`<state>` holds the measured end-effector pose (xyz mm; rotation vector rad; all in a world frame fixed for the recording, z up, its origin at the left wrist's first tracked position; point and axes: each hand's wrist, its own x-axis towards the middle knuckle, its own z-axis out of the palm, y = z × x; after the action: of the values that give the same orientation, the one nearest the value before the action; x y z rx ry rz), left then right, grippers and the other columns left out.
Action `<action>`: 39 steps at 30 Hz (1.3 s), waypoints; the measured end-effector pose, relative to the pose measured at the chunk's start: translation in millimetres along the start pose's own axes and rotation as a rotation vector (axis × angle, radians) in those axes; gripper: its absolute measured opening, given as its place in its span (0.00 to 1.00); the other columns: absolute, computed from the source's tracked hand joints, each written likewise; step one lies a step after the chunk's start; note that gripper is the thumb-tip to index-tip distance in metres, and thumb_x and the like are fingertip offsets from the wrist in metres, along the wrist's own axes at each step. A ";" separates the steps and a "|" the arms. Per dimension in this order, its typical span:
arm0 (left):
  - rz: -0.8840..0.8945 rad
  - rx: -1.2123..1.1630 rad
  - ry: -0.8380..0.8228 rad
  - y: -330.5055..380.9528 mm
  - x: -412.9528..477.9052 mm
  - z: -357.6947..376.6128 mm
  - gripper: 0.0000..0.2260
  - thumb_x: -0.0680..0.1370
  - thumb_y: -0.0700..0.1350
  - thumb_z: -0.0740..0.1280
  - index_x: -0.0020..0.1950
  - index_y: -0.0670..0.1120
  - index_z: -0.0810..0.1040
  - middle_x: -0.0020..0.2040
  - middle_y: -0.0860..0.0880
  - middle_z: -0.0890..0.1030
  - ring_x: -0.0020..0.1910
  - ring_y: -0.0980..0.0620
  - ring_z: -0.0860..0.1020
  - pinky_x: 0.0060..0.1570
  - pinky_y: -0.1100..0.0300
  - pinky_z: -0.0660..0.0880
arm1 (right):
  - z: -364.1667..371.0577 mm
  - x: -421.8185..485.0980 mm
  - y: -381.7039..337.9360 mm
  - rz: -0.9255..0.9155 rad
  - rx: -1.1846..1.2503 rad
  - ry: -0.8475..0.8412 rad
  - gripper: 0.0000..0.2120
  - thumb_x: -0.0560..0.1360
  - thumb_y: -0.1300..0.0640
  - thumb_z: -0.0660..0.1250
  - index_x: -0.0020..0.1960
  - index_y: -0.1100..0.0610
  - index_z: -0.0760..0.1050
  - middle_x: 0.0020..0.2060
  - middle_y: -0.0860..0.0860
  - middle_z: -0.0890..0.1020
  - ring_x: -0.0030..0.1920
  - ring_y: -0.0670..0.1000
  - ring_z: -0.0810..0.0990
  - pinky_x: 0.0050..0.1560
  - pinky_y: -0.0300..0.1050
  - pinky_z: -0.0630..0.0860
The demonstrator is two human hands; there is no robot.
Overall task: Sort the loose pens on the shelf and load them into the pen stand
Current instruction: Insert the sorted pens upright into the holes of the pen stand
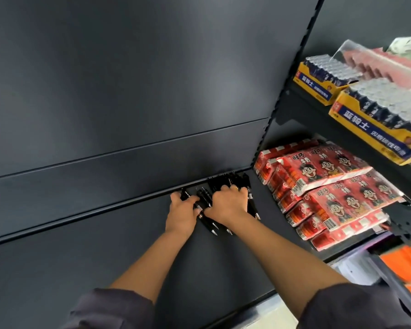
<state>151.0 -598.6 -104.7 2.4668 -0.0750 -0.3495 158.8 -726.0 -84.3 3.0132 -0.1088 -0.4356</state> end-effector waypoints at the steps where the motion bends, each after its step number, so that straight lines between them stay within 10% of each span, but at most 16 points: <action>1: -0.004 -0.034 -0.015 1.7 -0.2 -0.7 0.13 0.80 0.45 0.60 0.64 0.49 0.73 0.69 0.44 0.58 0.64 0.44 0.68 0.60 0.57 0.67 | -0.1 -2.7 0.3 0.007 0.011 -0.003 0.25 0.71 0.36 0.60 0.56 0.54 0.77 0.59 0.53 0.75 0.62 0.57 0.70 0.60 0.55 0.63; 6: 0.025 0.126 -0.034 8.8 -6.6 1.5 0.13 0.78 0.52 0.62 0.56 0.45 0.71 0.64 0.44 0.62 0.61 0.43 0.68 0.56 0.51 0.72 | -2.6 -16.8 4.8 0.054 0.155 0.032 0.24 0.70 0.39 0.63 0.56 0.55 0.77 0.58 0.53 0.75 0.59 0.57 0.73 0.53 0.50 0.67; 13: 0.033 0.125 -0.078 4.5 -17.7 -7.2 0.22 0.74 0.35 0.61 0.66 0.48 0.64 0.64 0.43 0.62 0.55 0.42 0.71 0.51 0.51 0.74 | -5.3 -38.1 4.2 0.106 0.319 0.020 0.11 0.70 0.47 0.64 0.42 0.54 0.68 0.42 0.53 0.80 0.45 0.57 0.79 0.36 0.43 0.66; 18: -0.072 -0.432 -0.074 -12.0 -25.8 -16.9 0.35 0.75 0.29 0.59 0.77 0.49 0.48 0.57 0.40 0.74 0.53 0.44 0.75 0.50 0.55 0.74 | -10.5 -50.3 -5.4 0.055 0.411 0.054 0.11 0.70 0.48 0.64 0.40 0.55 0.66 0.32 0.49 0.72 0.38 0.56 0.74 0.33 0.42 0.65; 24: -0.306 -1.194 -0.130 -20.6 -60.4 -42.8 0.06 0.80 0.34 0.58 0.53 0.44 0.69 0.40 0.45 0.77 0.33 0.49 0.76 0.32 0.57 0.73 | -25.8 -64.3 -27.2 -0.046 0.797 0.002 0.14 0.65 0.48 0.67 0.34 0.55 0.65 0.28 0.49 0.70 0.33 0.51 0.70 0.34 0.45 0.66; 39: -0.223 -1.255 0.432 -48.5 -222.5 -80.0 0.03 0.78 0.40 0.65 0.44 0.43 0.75 0.36 0.46 0.79 0.29 0.52 0.73 0.22 0.64 0.67 | -38.0 -173.5 -113.1 -0.533 0.918 -0.136 0.08 0.73 0.56 0.70 0.40 0.56 0.72 0.33 0.50 0.75 0.34 0.48 0.75 0.28 0.39 0.68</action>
<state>-43.3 -482.0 -21.8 1.2459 0.4646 0.0739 10.1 -595.9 -11.4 3.8857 0.6907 -0.8185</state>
